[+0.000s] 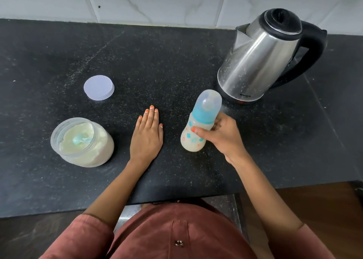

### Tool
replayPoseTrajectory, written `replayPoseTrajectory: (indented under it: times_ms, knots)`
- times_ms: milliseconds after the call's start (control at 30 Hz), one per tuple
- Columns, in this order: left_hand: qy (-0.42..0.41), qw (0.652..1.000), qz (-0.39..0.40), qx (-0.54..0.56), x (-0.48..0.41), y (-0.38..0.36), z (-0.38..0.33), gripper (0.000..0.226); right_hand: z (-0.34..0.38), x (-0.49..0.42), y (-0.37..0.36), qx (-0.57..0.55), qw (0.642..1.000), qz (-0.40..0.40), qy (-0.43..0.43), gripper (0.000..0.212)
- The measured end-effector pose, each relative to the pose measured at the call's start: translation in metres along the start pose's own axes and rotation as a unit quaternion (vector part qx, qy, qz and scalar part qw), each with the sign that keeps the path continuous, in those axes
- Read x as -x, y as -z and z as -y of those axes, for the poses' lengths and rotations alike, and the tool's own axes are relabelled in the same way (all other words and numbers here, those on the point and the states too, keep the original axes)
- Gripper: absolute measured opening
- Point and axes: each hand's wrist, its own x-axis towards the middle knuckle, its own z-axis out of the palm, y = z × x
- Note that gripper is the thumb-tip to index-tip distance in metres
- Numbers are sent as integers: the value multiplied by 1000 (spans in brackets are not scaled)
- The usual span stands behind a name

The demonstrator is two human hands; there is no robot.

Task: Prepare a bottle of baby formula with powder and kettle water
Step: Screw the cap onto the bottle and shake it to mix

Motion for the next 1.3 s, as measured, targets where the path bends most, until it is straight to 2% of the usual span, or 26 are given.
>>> replayPoseTrajectory:
  times_ms: [167, 600, 1067, 1300]
  knots:
    - [5, 1000, -2, -3, 0, 0, 0, 60, 8, -43, 1, 41, 999, 19, 26, 45]
    - [12, 1000, -8, -19, -1, 2, -1, 52, 26, -163, 6, 118, 984, 119, 54, 48]
    - [23, 999, 1, -30, -2, 2, -1, 51, 15, -188, -5, 115, 982, 140, 55, 51]
    - [25, 1000, -1, -19, -3, 0, 1, 51, 10, -186, -3, 123, 980, 153, 43, 61]
